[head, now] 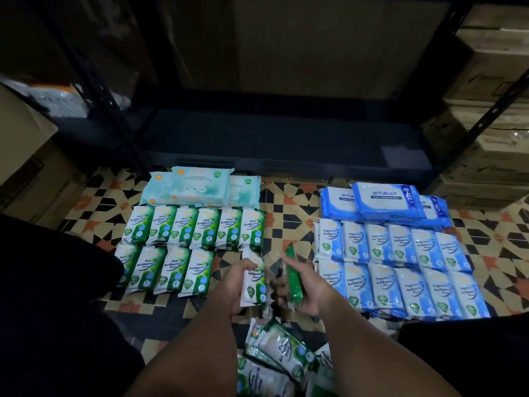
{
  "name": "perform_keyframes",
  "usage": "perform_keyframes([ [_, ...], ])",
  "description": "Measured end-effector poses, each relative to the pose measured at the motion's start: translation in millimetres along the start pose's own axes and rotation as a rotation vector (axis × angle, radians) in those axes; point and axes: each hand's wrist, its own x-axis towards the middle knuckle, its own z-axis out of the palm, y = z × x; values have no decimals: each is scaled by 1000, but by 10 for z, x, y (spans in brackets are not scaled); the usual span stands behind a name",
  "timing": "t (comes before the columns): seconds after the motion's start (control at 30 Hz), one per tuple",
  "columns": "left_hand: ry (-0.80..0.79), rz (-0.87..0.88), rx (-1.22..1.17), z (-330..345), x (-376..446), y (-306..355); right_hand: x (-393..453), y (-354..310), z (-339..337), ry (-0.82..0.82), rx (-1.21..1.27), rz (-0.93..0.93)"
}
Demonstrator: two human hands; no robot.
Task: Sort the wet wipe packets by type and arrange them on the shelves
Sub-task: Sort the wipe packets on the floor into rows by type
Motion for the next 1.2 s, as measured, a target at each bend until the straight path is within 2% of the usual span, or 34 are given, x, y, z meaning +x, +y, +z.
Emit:
perform_keyframes([
  [0.13,-84,24,-113,29,-36,-36,86,4,6,35,30,35],
  [0.23,-2,-27,-78,-13,-18,-50,83,33,-21,162,-4,64],
  [0.37,145,-41,97,-67,3,-92,63,92,-82,250,-139,59],
  [0.47,297,111,267,-113,0,-64,330,196,-165,258,-276,10],
  [0.6,439,273,330,-215,41,-15,969,439,-484,207,-298,7],
  [0.7,596,386,485,-303,19,-32,855,391,-221,257,-369,-45],
  [0.8,605,421,595,-367,9,-64,722,308,88,297,-477,-58],
  [1.0,487,500,831,-456,64,-117,834,359,330,376,-566,-204],
  [1.1,537,508,949,-537,129,-136,908,373,379,438,-637,-251],
  [1.2,683,517,1170,-578,139,-110,934,370,377,459,-714,-273],
])
